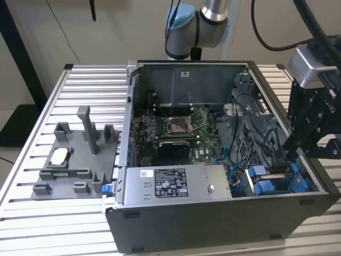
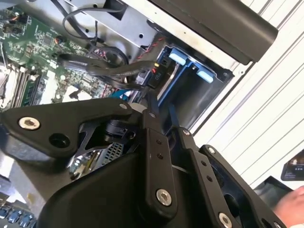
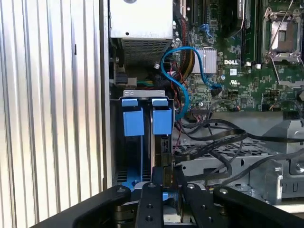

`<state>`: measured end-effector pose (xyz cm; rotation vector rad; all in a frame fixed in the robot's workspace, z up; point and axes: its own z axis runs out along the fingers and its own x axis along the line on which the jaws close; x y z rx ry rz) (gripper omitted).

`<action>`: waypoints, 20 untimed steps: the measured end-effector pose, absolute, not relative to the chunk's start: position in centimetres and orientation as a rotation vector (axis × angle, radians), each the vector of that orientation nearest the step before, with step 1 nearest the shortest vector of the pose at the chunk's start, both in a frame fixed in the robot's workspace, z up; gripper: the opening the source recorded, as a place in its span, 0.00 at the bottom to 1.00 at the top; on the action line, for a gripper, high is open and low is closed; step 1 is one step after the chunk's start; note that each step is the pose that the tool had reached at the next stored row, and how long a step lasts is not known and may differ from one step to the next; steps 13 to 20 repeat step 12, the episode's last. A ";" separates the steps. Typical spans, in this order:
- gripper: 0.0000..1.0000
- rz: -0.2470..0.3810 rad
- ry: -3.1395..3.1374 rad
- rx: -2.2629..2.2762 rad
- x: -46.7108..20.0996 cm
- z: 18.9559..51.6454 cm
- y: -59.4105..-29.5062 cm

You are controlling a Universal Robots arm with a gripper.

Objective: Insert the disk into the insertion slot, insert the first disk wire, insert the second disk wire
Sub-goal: 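Insert the second disk wire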

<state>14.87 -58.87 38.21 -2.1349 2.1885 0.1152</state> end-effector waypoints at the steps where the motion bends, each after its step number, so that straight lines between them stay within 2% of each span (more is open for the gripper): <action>1: 0.24 0.114 2.189 -2.135 14.9 38.7 -58.8; 4: 0.24 0.112 2.189 -2.136 14.8 39.5 -58.7; 20: 0.24 0.111 2.189 -2.135 14.8 39.5 -58.7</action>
